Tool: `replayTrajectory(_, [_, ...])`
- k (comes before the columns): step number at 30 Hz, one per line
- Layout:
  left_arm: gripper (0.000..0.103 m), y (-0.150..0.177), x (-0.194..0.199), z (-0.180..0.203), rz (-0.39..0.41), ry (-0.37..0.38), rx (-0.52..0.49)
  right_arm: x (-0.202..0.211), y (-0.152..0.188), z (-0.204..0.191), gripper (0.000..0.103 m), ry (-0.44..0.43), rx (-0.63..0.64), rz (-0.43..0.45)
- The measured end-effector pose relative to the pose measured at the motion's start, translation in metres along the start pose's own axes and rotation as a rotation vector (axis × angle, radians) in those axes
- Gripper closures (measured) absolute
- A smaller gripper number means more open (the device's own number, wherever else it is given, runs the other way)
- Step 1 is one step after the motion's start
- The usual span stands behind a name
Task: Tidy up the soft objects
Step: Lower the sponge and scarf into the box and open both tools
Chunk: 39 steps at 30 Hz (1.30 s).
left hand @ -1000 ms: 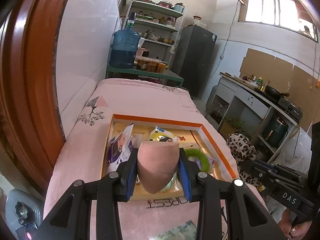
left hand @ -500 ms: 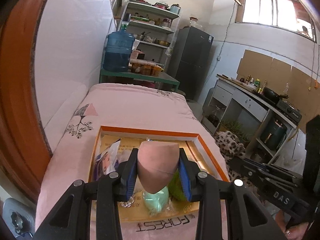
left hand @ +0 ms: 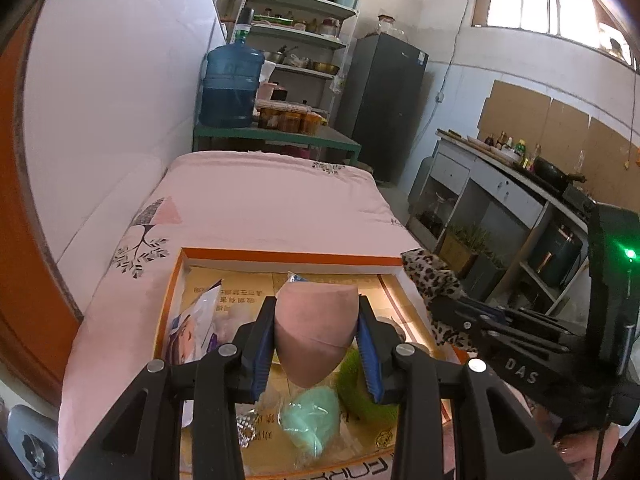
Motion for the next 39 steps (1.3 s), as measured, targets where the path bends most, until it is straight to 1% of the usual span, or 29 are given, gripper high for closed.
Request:
replayTrajectory(4, [0.065, 0.001, -0.011, -0.002, -0.02, -0.01, -0.008, -0.016, 0.001, -0.001, 0.087, 0.007, 0.013, -0.019])
replayTrajectory(12, [0.065, 0.006, -0.032, -0.007, -0.083, -0.026, -0.012, -0.04, 0.005, 0.0, 0.086, 0.018, 0.015, -0.056])
replayTrajectory(28, [0.065, 0.021, -0.054, -0.01, -0.15, -0.046, -0.022, -0.056, 0.013, 0.003, 0.085, 0.013, 0.008, -0.082])
replayTrajectory(33, [0.064, 0.024, -0.059, -0.013, -0.173, -0.022, -0.009, -0.056, 0.015, 0.004, 0.083, 0.001, 0.001, -0.082])
replayTrajectory(37, [0.064, 0.026, -0.063, -0.016, -0.191, -0.01, 0.007, -0.055, 0.017, 0.004, 0.073, -0.002, -0.002, -0.082])
replayTrajectory(39, [0.062, 0.027, -0.063, -0.017, -0.192, -0.01, 0.01, -0.054, 0.017, 0.004, 0.067, -0.009, -0.005, -0.084])
Point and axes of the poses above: each gripper's, at about its wrist camera, not at the fingertips, and x roughly against the way its jaws point, z to its right, y to its underside, the point moved 1 cm from there along -x, roughly the way its jaws point, and after that the axes turned 13 degrees about y, right-handed, at the moved point
